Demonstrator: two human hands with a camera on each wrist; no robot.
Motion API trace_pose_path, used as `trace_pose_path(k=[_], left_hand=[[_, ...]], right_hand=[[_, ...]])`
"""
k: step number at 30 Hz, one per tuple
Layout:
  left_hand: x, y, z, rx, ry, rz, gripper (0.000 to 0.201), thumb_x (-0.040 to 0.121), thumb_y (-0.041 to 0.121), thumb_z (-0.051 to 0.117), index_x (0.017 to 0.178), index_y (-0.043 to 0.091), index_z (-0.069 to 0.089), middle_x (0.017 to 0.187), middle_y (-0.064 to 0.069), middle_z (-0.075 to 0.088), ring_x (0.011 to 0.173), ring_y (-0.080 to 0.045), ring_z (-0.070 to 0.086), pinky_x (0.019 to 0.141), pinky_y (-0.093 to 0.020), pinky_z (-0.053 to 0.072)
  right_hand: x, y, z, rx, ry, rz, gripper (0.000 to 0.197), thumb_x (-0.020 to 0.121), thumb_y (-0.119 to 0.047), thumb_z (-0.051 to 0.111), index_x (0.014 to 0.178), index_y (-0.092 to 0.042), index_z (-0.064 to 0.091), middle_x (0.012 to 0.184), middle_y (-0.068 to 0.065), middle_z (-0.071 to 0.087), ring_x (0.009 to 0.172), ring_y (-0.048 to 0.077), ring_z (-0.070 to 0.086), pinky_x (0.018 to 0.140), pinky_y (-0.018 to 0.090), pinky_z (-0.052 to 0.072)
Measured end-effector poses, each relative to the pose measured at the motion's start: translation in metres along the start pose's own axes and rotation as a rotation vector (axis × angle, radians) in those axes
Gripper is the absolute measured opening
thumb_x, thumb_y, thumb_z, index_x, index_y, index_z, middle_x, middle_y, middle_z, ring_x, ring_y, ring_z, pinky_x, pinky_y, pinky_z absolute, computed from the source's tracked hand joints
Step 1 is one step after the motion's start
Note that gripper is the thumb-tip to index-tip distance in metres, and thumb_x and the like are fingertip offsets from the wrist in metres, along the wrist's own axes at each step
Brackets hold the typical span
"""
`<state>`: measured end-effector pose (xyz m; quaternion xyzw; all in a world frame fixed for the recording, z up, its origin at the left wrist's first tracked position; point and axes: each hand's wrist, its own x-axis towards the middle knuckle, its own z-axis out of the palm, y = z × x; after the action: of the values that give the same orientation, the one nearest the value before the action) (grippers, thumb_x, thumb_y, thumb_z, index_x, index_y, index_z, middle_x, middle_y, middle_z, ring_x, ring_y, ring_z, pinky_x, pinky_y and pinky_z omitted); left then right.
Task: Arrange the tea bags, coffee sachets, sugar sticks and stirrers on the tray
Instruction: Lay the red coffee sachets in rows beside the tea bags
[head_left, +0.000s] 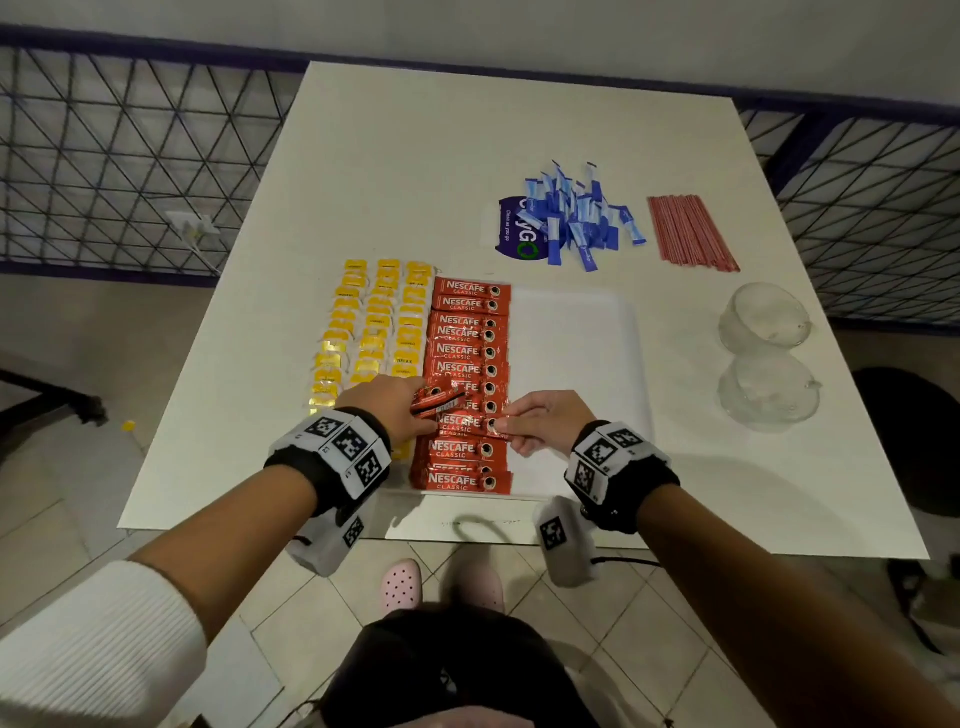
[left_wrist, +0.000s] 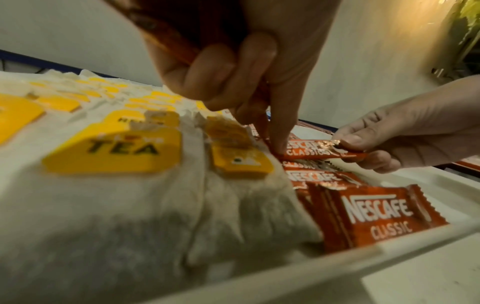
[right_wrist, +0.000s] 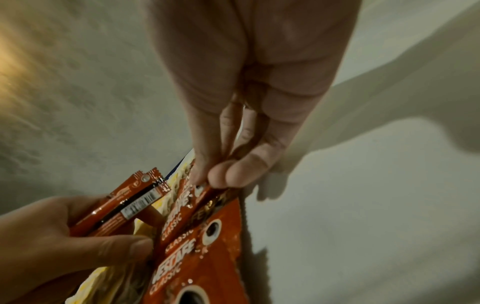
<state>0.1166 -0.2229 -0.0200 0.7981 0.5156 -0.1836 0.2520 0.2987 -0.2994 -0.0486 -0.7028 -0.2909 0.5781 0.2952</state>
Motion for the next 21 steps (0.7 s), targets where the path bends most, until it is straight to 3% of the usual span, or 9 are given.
trace_pose_path(k=[2,6,12,17,21], left_hand=[[0.001,0.0,0.002,0.038,-0.011,0.009,0.045,0.089,0.044,0.056,0.128,0.024,0.047,0.121,0.0,0.06,0.108,-0.021,0.058,0.089,-0.034,0.049],[0.001,-0.001,0.003,0.073,-0.018,0.017,0.044,0.089,0.045,0.054,0.128,0.026,0.047,0.121,0.001,0.06,0.11,-0.02,0.057,0.09,-0.034,0.048],[0.0,-0.002,0.003,0.075,-0.017,0.031,0.041,0.089,0.043,0.055,0.126,0.025,0.048,0.12,0.0,0.06,0.108,-0.02,0.057,0.09,-0.035,0.048],[0.001,-0.003,0.003,0.077,-0.041,0.037,0.042,0.089,0.044,0.055,0.126,0.024,0.049,0.119,0.0,0.06,0.108,-0.021,0.057,0.09,-0.035,0.049],[-0.001,-0.006,0.001,0.048,-0.037,0.04,0.04,0.088,0.045,0.057,0.121,0.023,0.051,0.115,0.0,0.062,0.104,-0.021,0.058,0.088,-0.034,0.049]], right_hand=[[0.001,0.0,0.001,-0.043,0.0,-0.007,0.015,0.075,-0.007,0.075,0.083,-0.008,0.062,0.065,0.008,0.063,0.054,0.013,0.056,0.061,0.023,0.051],[0.007,0.004,0.003,-0.152,0.032,-0.022,0.019,0.074,-0.015,0.077,0.078,-0.014,0.058,0.066,0.007,0.063,0.058,0.017,0.056,0.076,0.035,0.052],[0.009,0.008,0.006,-0.149,0.093,-0.035,0.024,0.073,-0.018,0.078,0.075,-0.017,0.054,0.062,0.005,0.061,0.056,0.017,0.055,0.072,0.033,0.05],[0.007,0.01,0.007,-0.113,0.115,-0.04,0.022,0.073,-0.019,0.078,0.076,-0.017,0.056,0.064,0.004,0.063,0.059,0.018,0.057,0.08,0.038,0.053],[0.003,0.01,0.004,-0.103,0.115,-0.029,0.022,0.075,-0.021,0.077,0.078,-0.016,0.055,0.065,0.004,0.064,0.06,0.018,0.057,0.081,0.037,0.052]])
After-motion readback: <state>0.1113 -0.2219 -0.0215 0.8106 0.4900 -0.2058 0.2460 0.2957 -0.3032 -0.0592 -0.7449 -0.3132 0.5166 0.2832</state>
